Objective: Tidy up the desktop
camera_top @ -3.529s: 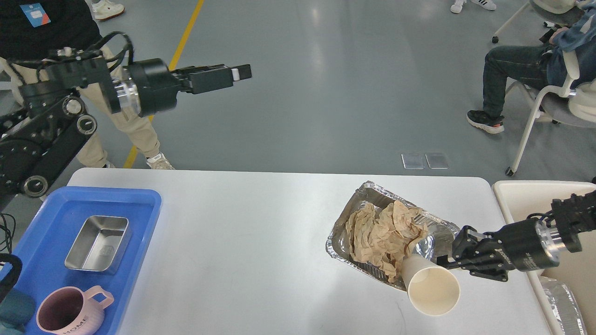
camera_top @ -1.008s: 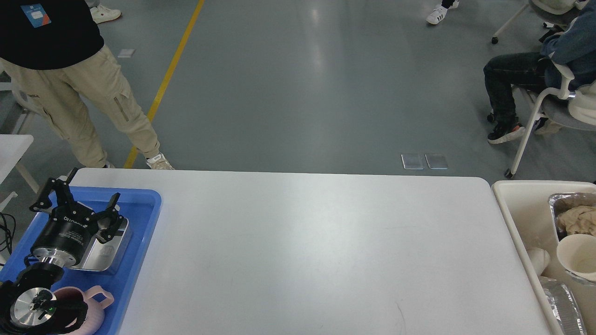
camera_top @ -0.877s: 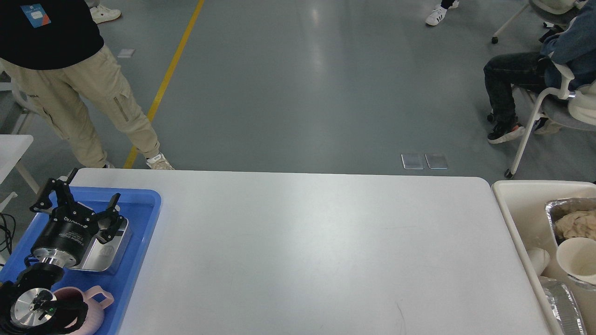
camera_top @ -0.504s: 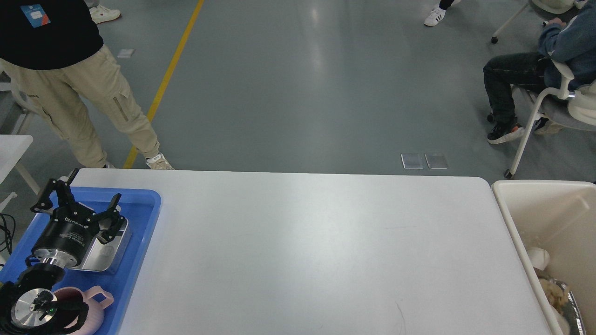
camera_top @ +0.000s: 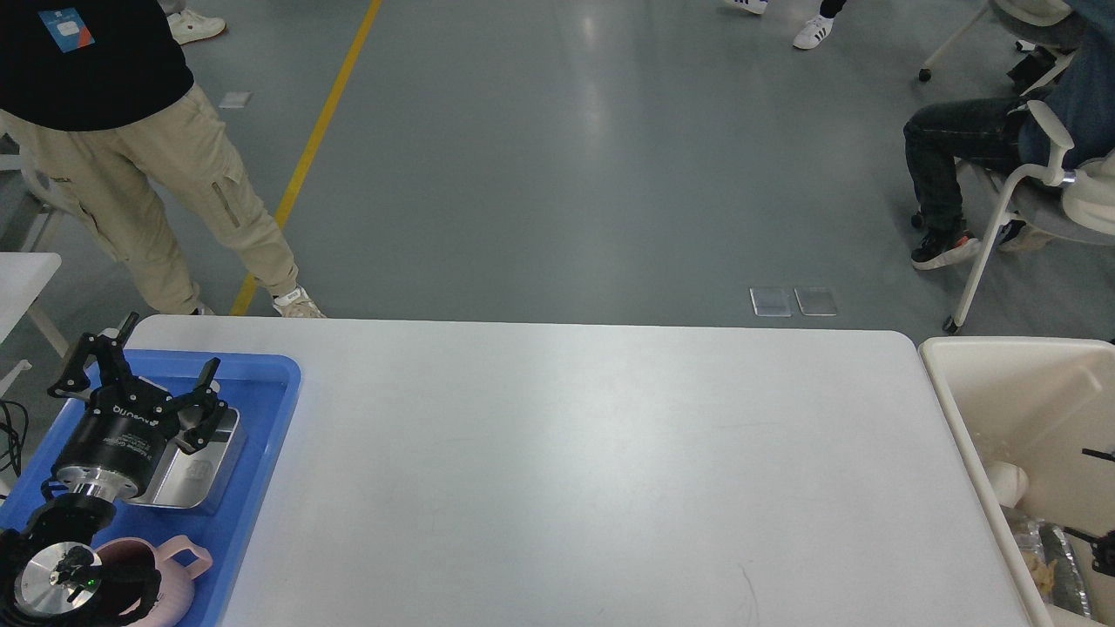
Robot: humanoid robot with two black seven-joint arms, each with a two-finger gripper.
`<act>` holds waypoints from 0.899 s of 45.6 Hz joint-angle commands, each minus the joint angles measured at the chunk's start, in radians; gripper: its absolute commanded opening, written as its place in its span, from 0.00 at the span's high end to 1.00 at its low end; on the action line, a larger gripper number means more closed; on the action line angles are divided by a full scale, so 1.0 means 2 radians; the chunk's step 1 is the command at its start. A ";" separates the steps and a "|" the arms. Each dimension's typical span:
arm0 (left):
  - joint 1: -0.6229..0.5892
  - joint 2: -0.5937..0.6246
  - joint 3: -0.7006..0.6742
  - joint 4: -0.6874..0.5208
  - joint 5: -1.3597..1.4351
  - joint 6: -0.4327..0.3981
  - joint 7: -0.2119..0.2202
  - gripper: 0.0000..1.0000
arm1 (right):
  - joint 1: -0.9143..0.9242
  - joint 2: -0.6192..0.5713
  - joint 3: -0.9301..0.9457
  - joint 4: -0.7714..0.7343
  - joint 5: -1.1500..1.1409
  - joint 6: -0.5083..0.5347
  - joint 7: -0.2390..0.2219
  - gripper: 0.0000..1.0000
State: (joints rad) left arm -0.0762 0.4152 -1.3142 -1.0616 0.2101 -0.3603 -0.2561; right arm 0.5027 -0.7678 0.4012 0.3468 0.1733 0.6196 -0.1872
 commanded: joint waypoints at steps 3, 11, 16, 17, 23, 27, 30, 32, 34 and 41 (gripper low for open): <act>0.004 0.000 -0.003 0.000 -0.001 -0.005 0.000 0.03 | 0.067 0.035 -0.001 0.004 -0.001 0.001 0.000 0.00; 0.006 0.001 -0.004 0.003 0.000 -0.006 0.000 0.03 | 0.121 0.085 0.024 0.034 0.008 0.028 -0.001 0.00; 0.007 0.001 -0.005 0.004 0.000 -0.006 0.000 0.03 | 0.118 0.115 0.116 0.092 0.010 0.035 -0.005 0.00; 0.008 0.001 -0.005 0.005 -0.001 -0.006 0.000 0.03 | 0.115 0.122 0.138 0.105 0.010 0.035 -0.005 0.00; 0.008 0.001 -0.006 0.005 -0.001 -0.006 0.000 0.03 | 0.086 0.185 0.250 0.163 0.012 0.035 -0.006 0.00; 0.007 0.001 -0.006 0.005 -0.001 -0.006 0.000 0.03 | 0.068 0.243 0.319 0.191 0.014 0.035 -0.006 0.00; 0.008 0.001 -0.012 0.005 -0.001 -0.006 0.000 0.03 | 0.060 0.288 0.353 0.199 0.014 0.035 -0.006 0.00; 0.010 0.002 -0.013 0.005 -0.001 -0.006 0.000 0.03 | 0.059 0.315 0.371 0.199 0.014 0.033 -0.006 0.00; 0.010 0.003 -0.014 0.005 -0.001 -0.006 0.000 0.03 | 0.057 0.339 0.385 0.199 0.014 0.031 -0.006 0.00; 0.011 0.002 -0.026 0.005 -0.001 -0.006 0.002 0.03 | 0.042 0.410 0.408 0.191 0.013 0.007 -0.007 0.00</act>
State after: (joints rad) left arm -0.0554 0.4202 -1.3516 -1.0507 0.2086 -0.3728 -0.2562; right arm 0.6031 -0.0208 1.1962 0.7349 0.2010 0.6699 -0.1995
